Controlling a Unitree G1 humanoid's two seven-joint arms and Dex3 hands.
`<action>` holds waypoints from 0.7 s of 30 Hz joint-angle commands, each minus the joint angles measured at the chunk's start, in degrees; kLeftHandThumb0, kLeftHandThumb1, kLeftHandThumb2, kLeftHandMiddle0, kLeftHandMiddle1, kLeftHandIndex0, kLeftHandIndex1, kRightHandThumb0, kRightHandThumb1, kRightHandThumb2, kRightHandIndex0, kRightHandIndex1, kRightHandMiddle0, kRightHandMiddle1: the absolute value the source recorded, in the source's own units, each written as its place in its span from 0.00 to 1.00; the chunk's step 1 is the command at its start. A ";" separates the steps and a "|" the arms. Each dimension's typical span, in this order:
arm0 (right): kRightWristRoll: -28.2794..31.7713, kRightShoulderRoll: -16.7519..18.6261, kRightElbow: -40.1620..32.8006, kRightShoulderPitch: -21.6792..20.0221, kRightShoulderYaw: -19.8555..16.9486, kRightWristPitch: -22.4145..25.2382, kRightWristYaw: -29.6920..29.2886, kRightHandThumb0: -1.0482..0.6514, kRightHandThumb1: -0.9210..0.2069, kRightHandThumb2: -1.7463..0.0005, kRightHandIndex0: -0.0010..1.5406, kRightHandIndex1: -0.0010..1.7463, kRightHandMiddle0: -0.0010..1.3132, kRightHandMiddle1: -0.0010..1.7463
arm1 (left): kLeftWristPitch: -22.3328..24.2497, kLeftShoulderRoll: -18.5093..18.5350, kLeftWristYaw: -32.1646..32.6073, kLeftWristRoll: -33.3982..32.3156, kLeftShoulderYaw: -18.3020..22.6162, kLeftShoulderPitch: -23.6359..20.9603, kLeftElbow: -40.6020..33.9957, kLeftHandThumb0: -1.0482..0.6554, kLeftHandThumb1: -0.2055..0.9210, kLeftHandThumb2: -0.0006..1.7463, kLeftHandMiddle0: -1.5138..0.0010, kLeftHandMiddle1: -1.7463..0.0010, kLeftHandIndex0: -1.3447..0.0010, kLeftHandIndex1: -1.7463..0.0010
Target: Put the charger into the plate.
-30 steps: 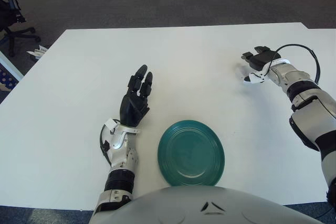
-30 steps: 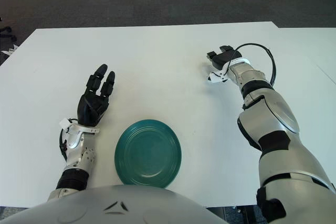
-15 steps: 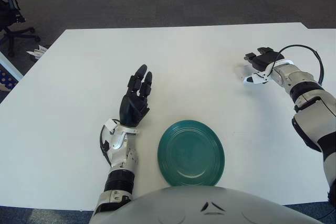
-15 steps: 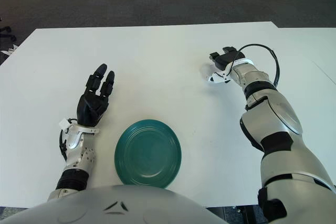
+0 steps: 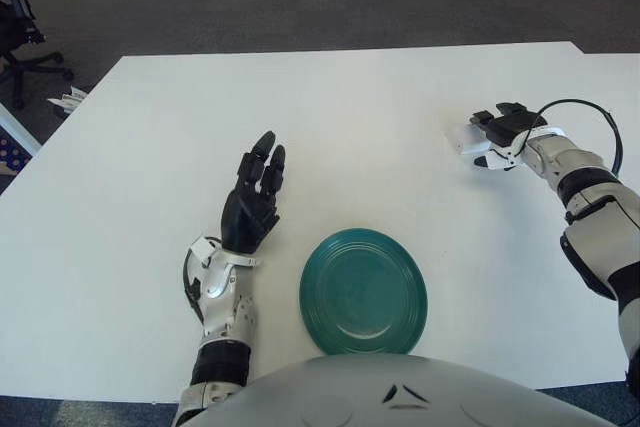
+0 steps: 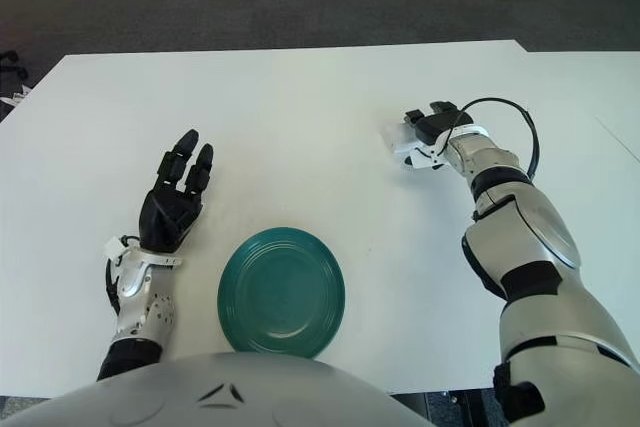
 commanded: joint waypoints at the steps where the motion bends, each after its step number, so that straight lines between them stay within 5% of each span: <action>1: -0.48 -0.35 0.30 1.83 0.89 -1.18 0.56 0.02 0.00 0.54 0.18 0.00 0.00 0.32 | 0.94 -0.21 -0.49 -0.70 -0.44 6.89 2.26 0.02 1.00 0.69 0.95 1.00 1.00 0.83; 21: -1.40 -2.88 -0.90 4.26 2.66 -4.70 1.31 0.03 0.00 0.54 0.18 0.00 0.00 0.31 | -0.85 -2.22 -0.59 -0.96 -6.53 18.03 -6.74 0.02 1.00 0.68 0.96 1.00 1.00 0.85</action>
